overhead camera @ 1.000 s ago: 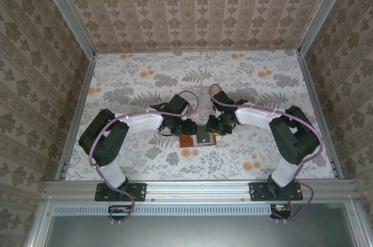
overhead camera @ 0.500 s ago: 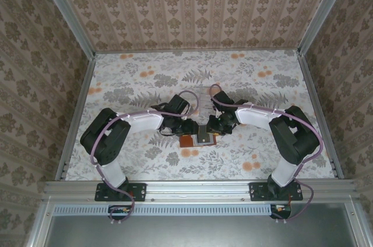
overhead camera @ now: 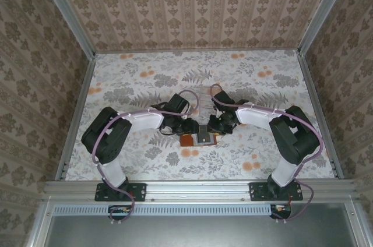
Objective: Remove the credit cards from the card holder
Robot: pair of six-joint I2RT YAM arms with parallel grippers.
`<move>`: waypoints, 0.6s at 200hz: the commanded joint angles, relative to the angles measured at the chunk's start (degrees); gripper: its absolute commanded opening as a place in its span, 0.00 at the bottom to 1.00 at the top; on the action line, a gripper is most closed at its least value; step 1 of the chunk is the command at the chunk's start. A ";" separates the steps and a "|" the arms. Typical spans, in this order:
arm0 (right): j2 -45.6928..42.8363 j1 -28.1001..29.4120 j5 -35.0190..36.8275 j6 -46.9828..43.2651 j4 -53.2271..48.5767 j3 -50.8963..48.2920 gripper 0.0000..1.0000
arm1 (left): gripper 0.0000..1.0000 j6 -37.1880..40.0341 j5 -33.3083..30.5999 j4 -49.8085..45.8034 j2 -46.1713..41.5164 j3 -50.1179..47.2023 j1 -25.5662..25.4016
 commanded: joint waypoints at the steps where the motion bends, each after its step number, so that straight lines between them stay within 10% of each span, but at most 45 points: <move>1: 0.31 0.04 0.30 0.18 -0.60 -0.97 0.22 | 0.43 1.44 -1.72 -3.54 3.20 0.80 -0.38; 120: -0.27 0.09 0.84 0.20 -1.35 -1.02 0.25 | 0.41 6.12 -11.51 -16.81 5.67 7.53 -3.37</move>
